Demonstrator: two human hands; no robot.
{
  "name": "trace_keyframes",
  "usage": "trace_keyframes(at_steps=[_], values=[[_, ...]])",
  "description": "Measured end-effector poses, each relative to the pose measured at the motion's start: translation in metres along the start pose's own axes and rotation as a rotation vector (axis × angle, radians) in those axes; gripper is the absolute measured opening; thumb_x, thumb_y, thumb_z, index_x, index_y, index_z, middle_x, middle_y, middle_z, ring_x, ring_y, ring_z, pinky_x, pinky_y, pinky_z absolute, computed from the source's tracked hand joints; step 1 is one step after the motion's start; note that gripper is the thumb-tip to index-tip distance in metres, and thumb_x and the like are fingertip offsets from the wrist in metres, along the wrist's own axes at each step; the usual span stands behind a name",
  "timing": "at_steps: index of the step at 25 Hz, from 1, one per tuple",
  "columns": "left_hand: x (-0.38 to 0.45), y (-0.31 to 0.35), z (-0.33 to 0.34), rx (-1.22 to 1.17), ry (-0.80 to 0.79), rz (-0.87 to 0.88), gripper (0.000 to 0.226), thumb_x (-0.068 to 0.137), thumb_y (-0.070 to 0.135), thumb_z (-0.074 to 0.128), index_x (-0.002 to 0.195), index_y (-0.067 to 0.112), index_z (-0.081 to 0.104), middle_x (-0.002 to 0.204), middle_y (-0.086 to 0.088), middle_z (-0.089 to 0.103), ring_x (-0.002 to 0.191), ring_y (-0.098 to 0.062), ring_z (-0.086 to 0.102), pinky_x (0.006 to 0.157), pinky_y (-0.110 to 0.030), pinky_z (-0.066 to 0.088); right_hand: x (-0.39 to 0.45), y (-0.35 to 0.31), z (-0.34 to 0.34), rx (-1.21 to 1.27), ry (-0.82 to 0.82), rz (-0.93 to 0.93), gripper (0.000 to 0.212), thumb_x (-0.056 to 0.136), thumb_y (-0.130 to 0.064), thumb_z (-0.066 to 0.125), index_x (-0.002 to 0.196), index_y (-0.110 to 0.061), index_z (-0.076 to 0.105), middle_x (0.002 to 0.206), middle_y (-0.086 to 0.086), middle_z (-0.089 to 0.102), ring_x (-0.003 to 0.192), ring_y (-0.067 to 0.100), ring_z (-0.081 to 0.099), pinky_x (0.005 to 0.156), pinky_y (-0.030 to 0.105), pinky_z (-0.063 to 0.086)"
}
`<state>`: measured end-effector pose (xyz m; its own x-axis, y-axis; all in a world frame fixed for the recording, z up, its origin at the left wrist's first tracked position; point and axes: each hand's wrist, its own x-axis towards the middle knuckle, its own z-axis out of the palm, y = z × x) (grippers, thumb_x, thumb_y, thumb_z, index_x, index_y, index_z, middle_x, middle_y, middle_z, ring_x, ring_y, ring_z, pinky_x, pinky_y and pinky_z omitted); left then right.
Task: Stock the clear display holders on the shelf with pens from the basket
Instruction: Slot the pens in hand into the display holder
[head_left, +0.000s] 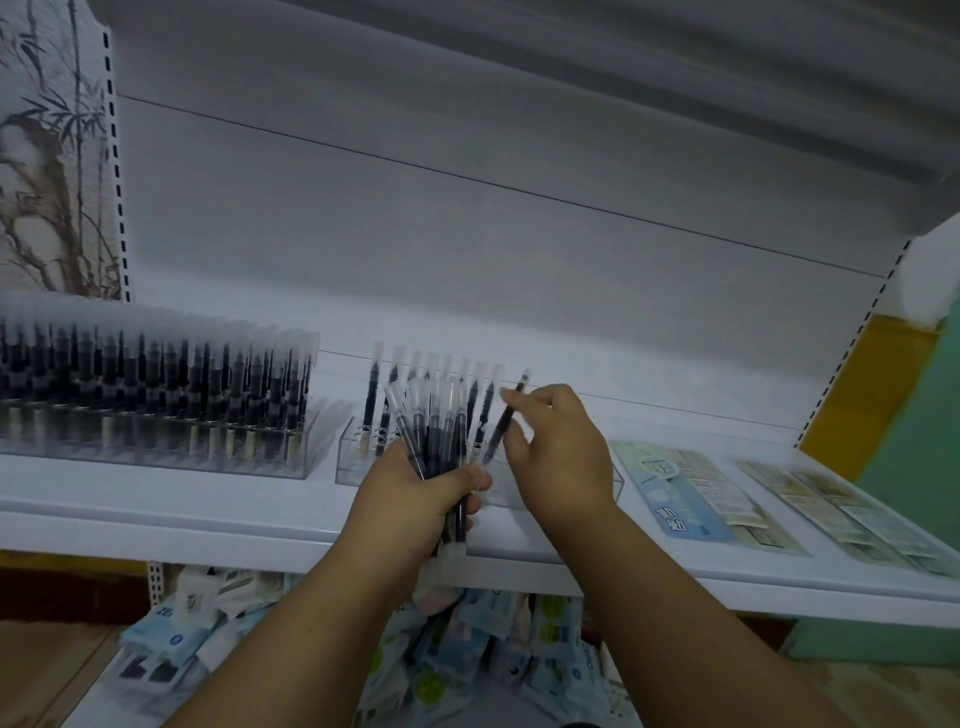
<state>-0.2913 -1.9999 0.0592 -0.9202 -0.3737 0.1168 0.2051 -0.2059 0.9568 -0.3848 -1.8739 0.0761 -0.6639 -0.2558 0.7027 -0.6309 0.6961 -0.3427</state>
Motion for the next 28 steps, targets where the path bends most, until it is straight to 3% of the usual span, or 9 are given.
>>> trace_keyframes(at_steps=[1,3,7,9,12,15,25,28], values=[[0.0,0.002,0.0,-0.03,0.004,0.001,0.013,0.087,0.005,0.068,0.099,0.0,0.068,0.079,-0.013,0.075,0.061,-0.018,0.064,0.054,-0.028,0.052,0.0,0.004,0.0,-0.113,0.021,-0.118,0.031,0.094,-0.02,0.06,0.123,-0.027,0.066,0.113,-0.005,0.056,0.076,0.014,0.053,0.063,0.028,0.046],[0.0,0.004,-0.001,-0.111,0.01,0.008,0.013,0.091,0.008,0.065,0.101,-0.001,0.067,0.083,-0.014,0.075,0.061,-0.017,0.064,0.054,-0.03,0.052,0.005,0.013,0.0,-0.127,0.078,-0.154,0.024,0.094,-0.024,0.061,0.116,-0.022,0.07,0.107,-0.005,0.055,0.07,0.012,0.05,0.059,0.025,0.041],[0.0,0.004,-0.002,-0.133,0.019,0.009,0.014,0.094,0.008,0.061,0.104,-0.001,0.065,0.086,-0.013,0.076,0.061,-0.017,0.064,0.054,-0.031,0.053,0.027,0.02,0.007,0.252,0.052,0.228,0.011,0.094,-0.025,0.062,0.097,-0.018,0.068,0.087,-0.007,0.063,0.076,0.015,0.062,0.067,0.025,0.042],[0.0,0.002,-0.002,-0.146,0.012,-0.016,0.015,0.093,0.008,0.062,0.106,-0.001,0.065,0.085,-0.013,0.075,0.06,-0.016,0.064,0.052,-0.03,0.053,0.033,0.015,0.013,0.352,0.017,0.315,0.007,0.092,-0.024,0.064,0.092,-0.017,0.062,0.081,-0.006,0.064,0.074,0.015,0.064,0.066,0.027,0.049],[0.0,0.001,-0.004,-0.181,0.021,-0.058,0.018,0.093,0.007,0.062,0.107,-0.003,0.064,0.082,-0.014,0.074,0.057,-0.016,0.063,0.051,-0.029,0.053,0.031,0.009,0.015,0.259,-0.035,0.262,0.01,0.092,-0.023,0.064,0.089,-0.017,0.057,0.074,-0.012,0.055,0.068,0.002,0.052,0.06,0.018,0.039],[-0.001,-0.001,-0.006,-0.209,0.027,-0.085,0.016,0.092,0.006,0.062,0.106,-0.003,0.064,0.08,-0.014,0.073,0.056,-0.016,0.062,0.05,-0.028,0.053,0.034,0.009,0.01,0.178,-0.07,0.223,0.012,0.094,-0.022,0.061,0.086,-0.016,0.055,0.068,-0.012,0.052,0.062,0.002,0.047,0.055,0.018,0.034],[-0.005,-0.002,-0.002,-0.204,0.005,-0.109,0.008,0.092,0.004,0.062,0.097,-0.001,0.065,0.077,-0.013,0.073,0.055,-0.015,0.062,0.05,-0.028,0.053,0.043,0.008,0.009,0.212,-0.152,0.27,0.015,0.091,-0.017,0.061,0.078,-0.016,0.055,0.062,-0.007,0.052,0.057,0.005,0.048,0.054,0.022,0.036],[-0.005,-0.001,-0.001,-0.201,0.005,-0.102,0.008,0.092,0.004,0.062,0.097,-0.001,0.065,0.077,-0.013,0.073,0.055,-0.015,0.062,0.05,-0.028,0.053,0.041,0.014,0.015,0.102,-0.302,0.29,0.024,0.087,-0.017,0.066,0.067,-0.015,0.053,0.06,-0.004,0.052,0.057,0.01,0.048,0.056,0.024,0.038]])
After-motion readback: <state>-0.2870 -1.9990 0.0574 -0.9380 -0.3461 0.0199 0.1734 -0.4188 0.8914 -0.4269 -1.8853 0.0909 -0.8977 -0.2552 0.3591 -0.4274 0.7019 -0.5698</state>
